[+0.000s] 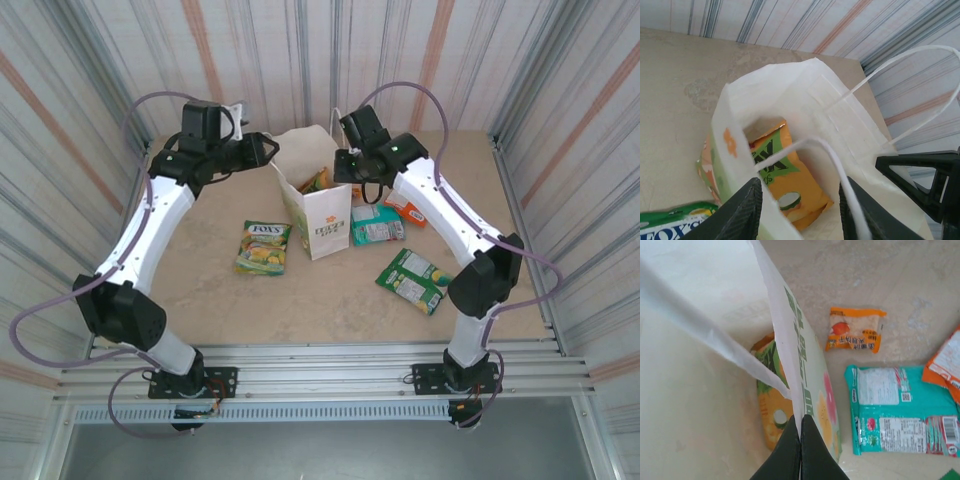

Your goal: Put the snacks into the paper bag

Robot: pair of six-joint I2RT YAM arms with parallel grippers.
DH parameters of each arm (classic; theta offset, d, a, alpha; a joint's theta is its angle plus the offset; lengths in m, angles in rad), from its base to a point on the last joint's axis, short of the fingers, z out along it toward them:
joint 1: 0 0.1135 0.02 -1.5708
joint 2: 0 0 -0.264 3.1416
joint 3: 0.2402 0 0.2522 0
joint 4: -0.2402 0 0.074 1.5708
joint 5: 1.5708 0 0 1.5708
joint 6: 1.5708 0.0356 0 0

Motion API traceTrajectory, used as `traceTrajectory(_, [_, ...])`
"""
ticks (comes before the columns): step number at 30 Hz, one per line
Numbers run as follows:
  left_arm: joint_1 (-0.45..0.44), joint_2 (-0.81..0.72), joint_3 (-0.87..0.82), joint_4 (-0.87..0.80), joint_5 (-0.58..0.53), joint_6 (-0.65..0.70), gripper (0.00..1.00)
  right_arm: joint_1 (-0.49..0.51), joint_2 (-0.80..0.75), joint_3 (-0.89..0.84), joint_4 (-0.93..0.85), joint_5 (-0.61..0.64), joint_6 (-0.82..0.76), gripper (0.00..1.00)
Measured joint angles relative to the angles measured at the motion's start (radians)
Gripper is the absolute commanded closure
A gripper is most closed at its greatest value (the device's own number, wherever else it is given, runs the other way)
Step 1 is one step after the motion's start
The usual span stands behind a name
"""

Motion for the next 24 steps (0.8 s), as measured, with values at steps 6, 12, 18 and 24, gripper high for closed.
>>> traceTrajectory(6, [0.000, -0.047, -0.031, -0.017, 0.000, 0.000, 0.53, 0.032, -0.068, -0.106, 0.034, 0.035, 0.090, 1.00])
traceTrajectory(12, [0.000, -0.089, -0.059, -0.042, -0.008, 0.002, 0.51, 0.080, -0.088, -0.141, 0.061, 0.043, 0.145, 0.90])
traceTrajectory(18, [0.000, -0.130, -0.085, -0.077, -0.026, 0.008, 0.46, 0.086, -0.113, -0.148, 0.065, 0.056, 0.173, 0.58])
traceTrajectory(24, [0.010, -0.199, -0.116, -0.121, -0.033, 0.011, 0.44, 0.086, -0.184, -0.151, 0.071, 0.052, 0.168, 0.52])
